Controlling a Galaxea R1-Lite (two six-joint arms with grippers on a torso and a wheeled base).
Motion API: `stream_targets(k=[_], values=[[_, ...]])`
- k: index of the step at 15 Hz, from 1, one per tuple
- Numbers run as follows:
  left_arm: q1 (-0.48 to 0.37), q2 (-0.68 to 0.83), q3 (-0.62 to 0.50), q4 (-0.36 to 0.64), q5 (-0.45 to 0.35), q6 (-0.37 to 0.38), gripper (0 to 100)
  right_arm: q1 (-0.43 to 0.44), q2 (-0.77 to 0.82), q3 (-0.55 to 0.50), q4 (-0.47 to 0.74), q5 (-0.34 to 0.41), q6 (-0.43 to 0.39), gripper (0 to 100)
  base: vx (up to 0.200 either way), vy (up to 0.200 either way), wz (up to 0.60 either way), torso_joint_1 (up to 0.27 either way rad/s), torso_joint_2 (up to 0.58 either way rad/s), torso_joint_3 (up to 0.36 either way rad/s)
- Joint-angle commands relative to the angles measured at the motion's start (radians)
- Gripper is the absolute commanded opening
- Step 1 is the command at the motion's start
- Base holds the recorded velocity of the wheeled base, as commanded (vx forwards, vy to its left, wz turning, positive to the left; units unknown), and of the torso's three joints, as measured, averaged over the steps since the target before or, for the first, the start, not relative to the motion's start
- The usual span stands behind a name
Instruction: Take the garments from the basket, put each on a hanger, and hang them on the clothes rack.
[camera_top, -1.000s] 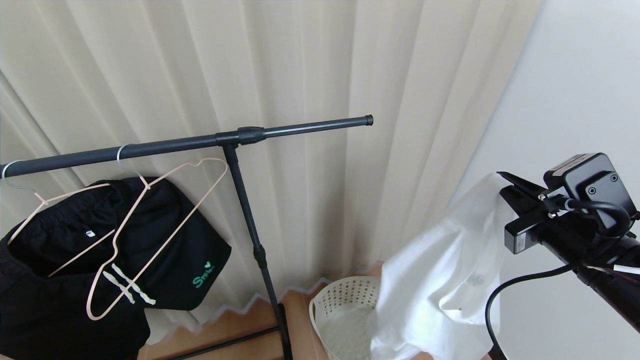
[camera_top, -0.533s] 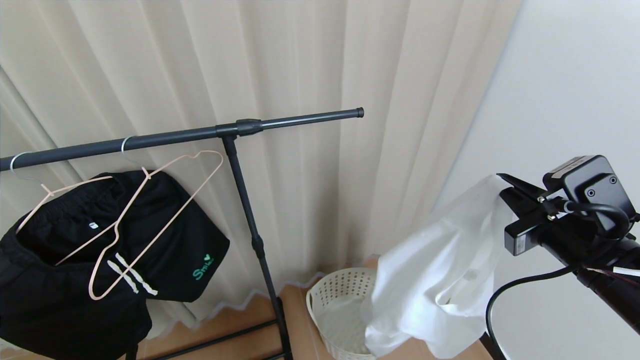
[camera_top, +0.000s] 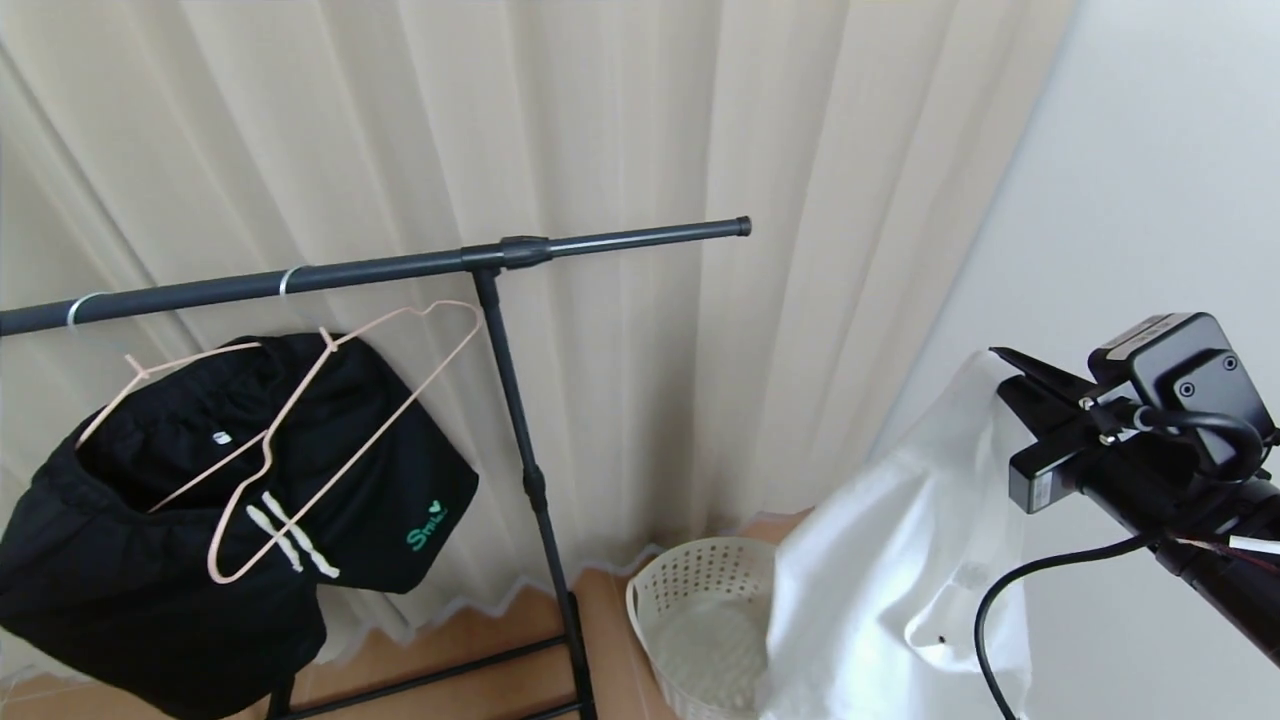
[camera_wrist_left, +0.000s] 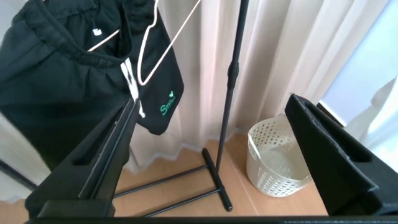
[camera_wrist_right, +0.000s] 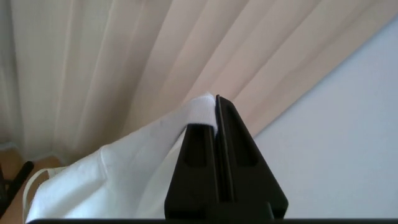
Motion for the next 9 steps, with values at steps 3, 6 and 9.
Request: stream_targets(k=[3, 6, 9], values=[[0.000, 0.001, 0.000, 0.000, 0.000, 0.000, 100, 0.001, 0.000, 0.001, 0.000, 0.001, -0.001, 0, 0.000, 0.000, 0.20, 0.001, 0.00, -0.001], [0.000, 0.001, 0.000, 0.000, -0.001, 0.000, 100, 0.001, 0.000, 0.001, 0.000, 0.001, -0.001, 0, -0.200, 0.000, 0.00, 0.001, 0.01, 0.007], [0.000, 0.001, 0.000, 0.000, 0.000, -0.005, 100, 0.001, -0.002, 0.001, 0.000, 0.001, -0.001, 0, -0.200, 0.067, 0.00, -0.001, 0.00, -0.006]])
